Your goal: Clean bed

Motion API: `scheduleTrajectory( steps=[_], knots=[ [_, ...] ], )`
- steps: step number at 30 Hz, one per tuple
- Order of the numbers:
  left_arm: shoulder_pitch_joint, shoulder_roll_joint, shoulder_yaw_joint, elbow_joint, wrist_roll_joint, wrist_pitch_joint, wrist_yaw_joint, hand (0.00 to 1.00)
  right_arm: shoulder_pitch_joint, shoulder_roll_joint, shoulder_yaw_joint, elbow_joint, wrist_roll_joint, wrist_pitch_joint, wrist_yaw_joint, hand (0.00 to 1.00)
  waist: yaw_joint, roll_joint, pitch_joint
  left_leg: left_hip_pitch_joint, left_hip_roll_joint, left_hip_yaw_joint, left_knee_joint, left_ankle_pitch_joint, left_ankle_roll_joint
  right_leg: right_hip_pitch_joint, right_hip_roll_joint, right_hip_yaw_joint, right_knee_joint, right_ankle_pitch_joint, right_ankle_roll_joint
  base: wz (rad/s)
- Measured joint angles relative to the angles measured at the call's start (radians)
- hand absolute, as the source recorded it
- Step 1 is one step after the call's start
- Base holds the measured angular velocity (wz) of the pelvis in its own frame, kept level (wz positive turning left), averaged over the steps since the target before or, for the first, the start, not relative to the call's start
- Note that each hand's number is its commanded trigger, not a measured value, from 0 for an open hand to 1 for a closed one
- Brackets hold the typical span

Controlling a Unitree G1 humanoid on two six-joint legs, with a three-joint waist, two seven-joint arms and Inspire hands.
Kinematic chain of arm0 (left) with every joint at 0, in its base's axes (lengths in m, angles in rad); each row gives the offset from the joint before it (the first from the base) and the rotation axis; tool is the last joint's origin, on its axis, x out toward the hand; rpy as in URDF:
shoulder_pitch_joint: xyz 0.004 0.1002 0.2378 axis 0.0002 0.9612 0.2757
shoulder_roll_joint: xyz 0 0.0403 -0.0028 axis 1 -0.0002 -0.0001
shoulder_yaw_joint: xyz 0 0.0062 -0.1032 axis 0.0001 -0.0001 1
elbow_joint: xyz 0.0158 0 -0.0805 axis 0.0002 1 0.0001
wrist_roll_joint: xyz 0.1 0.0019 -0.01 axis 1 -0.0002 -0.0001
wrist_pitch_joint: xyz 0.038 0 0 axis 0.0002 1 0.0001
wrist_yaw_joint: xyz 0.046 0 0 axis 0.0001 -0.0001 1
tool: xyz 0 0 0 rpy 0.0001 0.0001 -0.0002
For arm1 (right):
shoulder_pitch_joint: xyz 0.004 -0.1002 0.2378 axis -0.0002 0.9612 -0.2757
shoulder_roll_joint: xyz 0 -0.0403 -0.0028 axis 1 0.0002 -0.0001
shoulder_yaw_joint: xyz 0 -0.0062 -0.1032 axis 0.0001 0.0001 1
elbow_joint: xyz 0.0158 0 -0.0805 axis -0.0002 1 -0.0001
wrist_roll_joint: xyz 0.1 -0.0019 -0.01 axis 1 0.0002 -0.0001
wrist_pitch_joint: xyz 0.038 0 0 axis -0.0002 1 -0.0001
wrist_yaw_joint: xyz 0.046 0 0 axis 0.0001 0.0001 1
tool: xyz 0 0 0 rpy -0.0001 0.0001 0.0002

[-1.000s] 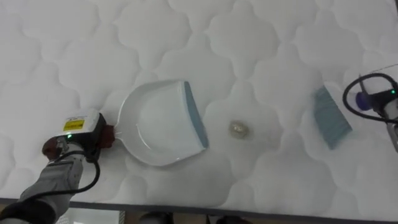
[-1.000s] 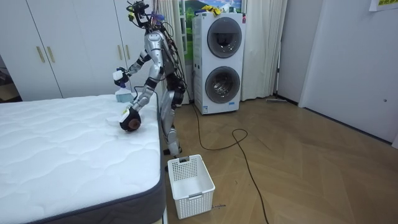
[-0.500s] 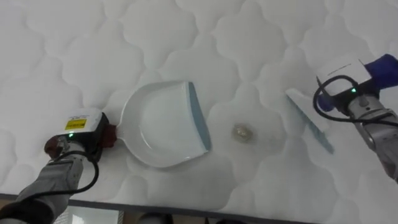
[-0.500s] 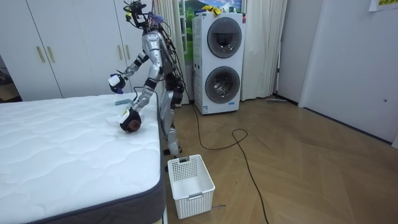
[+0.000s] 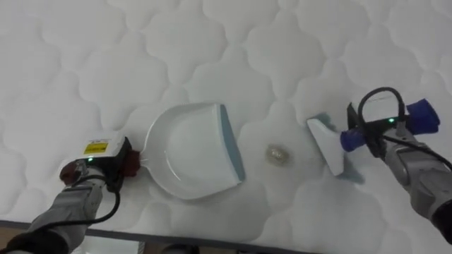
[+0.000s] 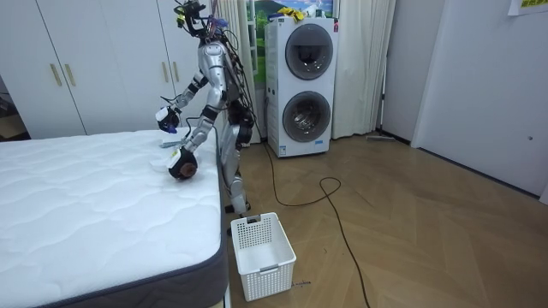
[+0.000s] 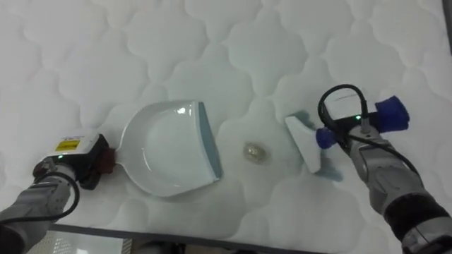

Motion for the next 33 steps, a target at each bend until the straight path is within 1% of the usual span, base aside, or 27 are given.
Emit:
scheduleTrajectory(
  steps=[2,3,6,8,11,13,16,18,21,26,31,32,33],
  knots=[
    [0.000,-0.003,-0.016,0.000,-0.001,0.009,-0.003,1.00,0.000,0.005,-0.003,0.000,0.030,0.001,0.011,1.00,-0.003,0.007,-0.0003,0.003,0.000,0.003,-0.001,0.000,0.000,0.000,0.000,0.002,0.003,0.000,0.000,-0.04],
    [0.001,-0.007,-0.022,0.000,-0.001,0.016,-0.003,1.00,0.000,0.007,-0.003,0.000,0.062,0.005,0.020,1.00,-0.006,0.012,-0.0024,0.004,0.000,0.004,-0.001,0.000,0.000,0.000,-0.001,0.003,0.004,0.000,0.000,0.00],
    [0.003,-0.009,-0.035,0.001,-0.002,0.021,-0.003,1.00,0.000,0.012,-0.003,0.000,0.132,0.012,0.033,1.00,-0.012,0.015,-0.0044,0.008,0.000,0.011,-0.004,0.000,0.000,0.001,-0.001,0.011,0.007,-0.001,-0.001,-0.05],
    [0.010,-0.009,-0.034,0.002,-0.001,0.025,-0.003,1.00,0.001,0.016,-0.005,-0.002,0.166,0.012,0.046,1.00,-0.021,0.016,-0.0048,0.011,-0.001,0.012,-0.006,0.000,0.000,0.003,-0.001,0.013,0.007,-0.001,0.000,-0.03],
    [0.013,-0.011,-0.032,-0.002,0.001,0.032,-0.007,1.00,0.031,0.023,-0.050,-0.042,0.211,0.014,0.083,1.00,-0.023,0.016,-0.0050,0.012,-0.001,0.013,-0.006,0.000,0.000,0.003,-0.001,0.020,0.007,-0.001,0.001,0.00],
    [0.013,-0.011,-0.031,-0.003,0.001,0.033,-0.012,1.00,0.040,0.039,-0.077,-0.052,0.237,0.014,0.101,1.00,-0.024,0.017,-0.0050,0.012,-0.001,0.014,-0.005,0.000,0.000,0.002,0.000,0.022,0.008,-0.002,0.001,0.00],
    [0.013,-0.011,-0.031,-0.012,0.001,0.035,-0.026,1.00,0.048,0.050,-0.081,-0.068,0.285,0.012,0.117,1.00,-0.024,0.022,-0.0053,0.012,-0.001,0.016,-0.003,0.000,0.000,0.000,0.000,0.023,0.008,-0.002,0.001,0.00],
    [0.014,-0.015,-0.031,-0.015,0.003,0.037,-0.026,1.00,0.052,0.054,-0.081,-0.087,0.319,0.011,0.138,1.00,-0.025,0.029,-0.0063,0.008,-0.002,0.016,-0.002,0.000,0.000,-0.004,-0.001,0.022,0.008,-0.002,0.001,0.00],
    [0.020,-0.024,-0.023,-0.019,0.021,0.039,-0.024,1.00,0.072,0.057,-0.080,-0.126,0.332,0.001,0.154,1.00,-0.023,0.035,-0.0092,0.007,-0.002,0.016,-0.004,0.000,0.000,-0.006,-0.001,0.022,0.008,-0.004,0.001,0.00],
    [0.035,-0.027,-0.014,-0.034,0.020,0.036,-0.023,1.00,0.103,0.061,-0.071,-0.187,0.353,-0.008,0.182,1.00,-0.021,0.035,-0.0092,0.004,-0.001,0.017,-0.005,0.000,0.000,-0.013,-0.001,0.021,0.015,-0.008,-0.001,0.00],
    [0.036,-0.029,-0.007,-0.033,0.021,0.029,-0.025,1.00,0.121,0.080,-0.069,-0.229,0.352,-0.017,0.218,1.00,-0.021,0.035,-0.0092,0.003,-0.001,0.023,-0.005,-0.001,-0.001,-0.022,-0.002,0.029,0.027,-0.014,-0.003,0.00],
    [0.036,-0.029,-0.006,-0.034,0.021,0.028,-0.026,1.00,0.122,0.082,-0.067,-0.231,0.351,-0.027,0.230,1.00,-0.021,0.035,-0.0092,0.003,-0.002,0.023,-0.005,-0.001,-0.001,-0.023,-0.003,0.029,0.030,-0.015,-0.003,0.00],
    [0.036,-0.028,-0.006,-0.035,0.021,0.026,-0.026,1.00,0.121,0.082,-0.059,-0.238,0.353,-0.029,0.240,1.00,-0.019,0.034,-0.0094,0.003,-0.003,0.026,-0.005,0.000,-0.001,-0.027,-0.004,0.033,0.035,-0.017,-0.003,0.00]
  ],
)
